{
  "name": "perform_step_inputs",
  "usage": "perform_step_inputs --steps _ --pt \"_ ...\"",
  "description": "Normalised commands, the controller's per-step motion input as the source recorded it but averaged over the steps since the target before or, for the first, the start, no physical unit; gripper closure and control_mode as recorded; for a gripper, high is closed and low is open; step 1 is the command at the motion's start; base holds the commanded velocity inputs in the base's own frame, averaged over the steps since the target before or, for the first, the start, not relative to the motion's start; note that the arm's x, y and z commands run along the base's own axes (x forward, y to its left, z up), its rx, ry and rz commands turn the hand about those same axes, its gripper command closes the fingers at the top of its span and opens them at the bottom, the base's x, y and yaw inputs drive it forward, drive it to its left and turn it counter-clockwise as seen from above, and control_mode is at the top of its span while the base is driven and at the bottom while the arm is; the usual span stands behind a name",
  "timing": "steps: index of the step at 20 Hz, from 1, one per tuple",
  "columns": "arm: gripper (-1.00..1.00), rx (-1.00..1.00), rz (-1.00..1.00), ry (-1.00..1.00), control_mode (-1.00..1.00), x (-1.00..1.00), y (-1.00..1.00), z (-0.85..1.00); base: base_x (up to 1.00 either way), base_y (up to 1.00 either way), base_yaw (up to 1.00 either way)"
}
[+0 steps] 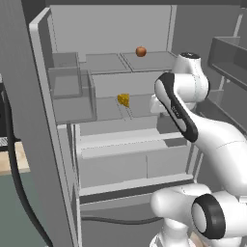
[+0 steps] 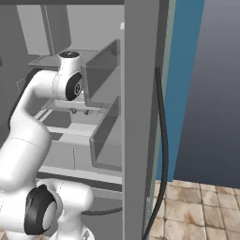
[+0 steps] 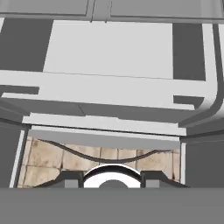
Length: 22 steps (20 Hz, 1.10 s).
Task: Pick the cheese from the fridge and the cheese grater from the cabinet and place them next to the salad bowl.
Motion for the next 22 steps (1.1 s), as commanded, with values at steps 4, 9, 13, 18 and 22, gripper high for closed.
perform_step_inputs --steps 4,9,13,18,22 --pt "-1.00 -0.02 0.00 -0.16 -1.00 -0.07 0.00 -0.10 0.00 0.00 0.00" --pt "-1.00 -0.16 0.00 -0.81 -1.00 -0.41 0.00 0.00 0.00 0.00 0.00" --pt "-1.00 -0.13 -0.03 -0.64 -1.00 -0.29 0.00 0.03 0.00 0.00 0.00" --pt "-1.00 -0.01 -0.01 -0.11 -1.00 -0.01 0.22 0.00 0.00 0.00 0.00" --pt "-1.00 0.00 0.00 0.00 -1.00 0.00 0.56 -0.02 0.00 0.00 0.00"
